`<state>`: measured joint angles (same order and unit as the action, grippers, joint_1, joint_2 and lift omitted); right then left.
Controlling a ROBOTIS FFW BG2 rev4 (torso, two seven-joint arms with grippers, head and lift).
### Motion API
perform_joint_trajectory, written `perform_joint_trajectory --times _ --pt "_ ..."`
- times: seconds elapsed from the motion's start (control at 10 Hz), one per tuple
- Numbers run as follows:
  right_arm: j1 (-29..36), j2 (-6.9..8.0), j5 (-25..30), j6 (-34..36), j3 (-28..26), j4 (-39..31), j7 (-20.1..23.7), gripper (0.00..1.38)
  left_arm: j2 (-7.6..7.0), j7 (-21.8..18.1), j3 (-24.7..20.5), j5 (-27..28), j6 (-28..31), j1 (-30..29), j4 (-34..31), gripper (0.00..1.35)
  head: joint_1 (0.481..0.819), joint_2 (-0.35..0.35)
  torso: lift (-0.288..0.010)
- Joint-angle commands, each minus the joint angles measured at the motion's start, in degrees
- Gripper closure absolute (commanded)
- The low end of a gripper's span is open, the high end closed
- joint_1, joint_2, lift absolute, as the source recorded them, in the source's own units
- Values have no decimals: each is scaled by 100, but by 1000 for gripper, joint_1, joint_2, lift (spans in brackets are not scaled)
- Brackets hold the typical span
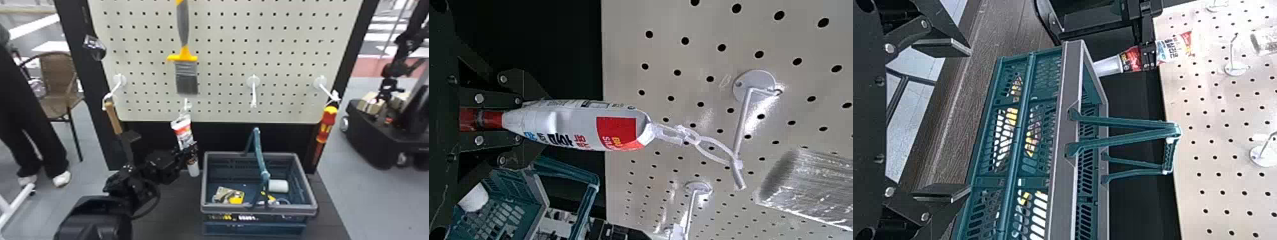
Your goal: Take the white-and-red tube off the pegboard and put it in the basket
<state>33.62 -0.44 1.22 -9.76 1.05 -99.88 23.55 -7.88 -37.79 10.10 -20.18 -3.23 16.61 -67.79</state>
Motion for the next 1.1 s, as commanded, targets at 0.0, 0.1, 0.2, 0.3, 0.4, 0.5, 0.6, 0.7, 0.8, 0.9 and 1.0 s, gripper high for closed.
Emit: perform_joint_trajectory --times 0.0,0.1,0.2,0.3,0.4,0.5,0.6,0.7,0.8,0.9,1.0 --pt "0 0 10 18 0 10 1 315 -3 79 -34 5 -11 -102 -246 1205 549 0 -100" --pt "0 0 10 27 0 10 1 315 14 193 -69 14 -2 -212 -443 1205 549 0 -100" --pt "0 0 10 27 0 10 1 315 14 220 -87 14 24 -249 -556 1205 549 0 -100" --pt "0 0 10 36 0 24 1 315 23 264 -87 14 59 -311 -682 1205 549 0 -100" --pt "0 0 10 36 0 38 1 315 41 299 -96 14 86 -372 -823 1205 549 0 -100" --pt "0 0 19 36 0 38 1 315 58 325 -113 -3 156 -458 -963 1205 549 0 -100" --pt "0 0 28 44 0 52 1 315 94 369 -139 -30 182 -569 -1118 1205 549 0 -100" --pt "0 0 28 44 0 52 1 315 111 396 -175 -47 226 -643 -1231 1205 549 0 -100" --pt "-12 0 45 53 0 66 1 315 129 431 -219 -135 244 -741 -1357 1205 549 0 -100" --pt "-12 0 45 53 0 66 1 315 146 475 -263 -170 270 -828 -1498 1205 549 0 -100" --pt "-12 0 54 62 0 66 1 314 155 501 -280 -188 314 -901 -1596 1205 549 0 -100"
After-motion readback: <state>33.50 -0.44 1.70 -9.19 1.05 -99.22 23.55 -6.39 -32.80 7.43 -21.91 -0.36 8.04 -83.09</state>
